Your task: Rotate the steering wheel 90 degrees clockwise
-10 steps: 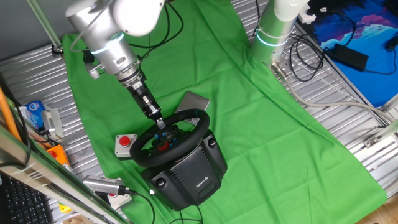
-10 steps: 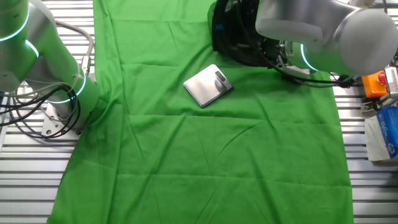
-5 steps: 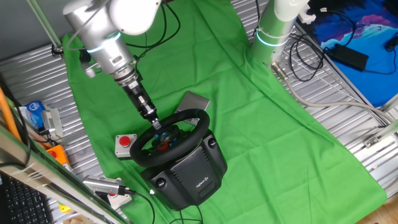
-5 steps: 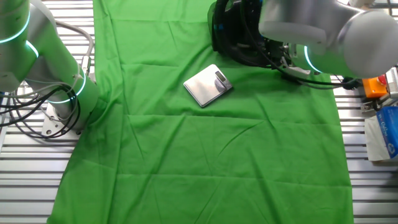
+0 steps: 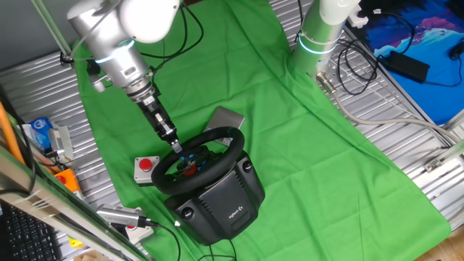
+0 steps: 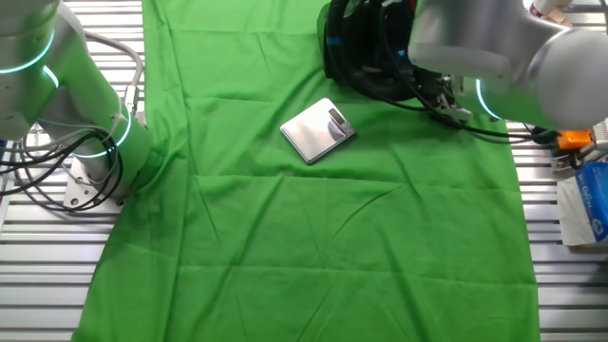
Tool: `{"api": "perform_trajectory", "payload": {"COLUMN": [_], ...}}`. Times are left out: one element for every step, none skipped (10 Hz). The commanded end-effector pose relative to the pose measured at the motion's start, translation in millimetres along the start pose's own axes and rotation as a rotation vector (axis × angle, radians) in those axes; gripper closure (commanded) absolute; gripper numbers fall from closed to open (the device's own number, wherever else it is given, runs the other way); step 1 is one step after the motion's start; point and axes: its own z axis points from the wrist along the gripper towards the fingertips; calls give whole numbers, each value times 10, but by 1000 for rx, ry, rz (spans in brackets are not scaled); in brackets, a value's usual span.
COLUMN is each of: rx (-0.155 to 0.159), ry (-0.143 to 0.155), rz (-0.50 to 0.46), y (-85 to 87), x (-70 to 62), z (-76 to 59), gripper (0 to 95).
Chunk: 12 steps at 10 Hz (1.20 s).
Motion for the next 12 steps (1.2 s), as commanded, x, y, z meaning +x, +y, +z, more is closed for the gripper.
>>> {"api": "perform_trajectory", "payload": {"rx": [-5, -11, -15, -16, -20, -20, -20, -19, -19, -19, -18, -19], "ry": [0, -2, -5, -7, -15, -19, -28, -31, -33, -33, -32, -32], "rz": [-1, 6, 13, 17, 21, 22, 25, 27, 28, 28, 27, 27], "y": [-8, -1, 5, 9, 13, 16, 27, 32, 36, 37, 37, 33], "x": [-36, -73, -106, -129, -155, -170, -213, -235, -247, -255, -260, -257], "z": [-3, -15, -20, -21, -3, 12, 59, 83, 98, 107, 117, 127], "gripper": [950, 950, 950, 950, 950, 950, 950, 950, 950, 950, 950, 950]}}
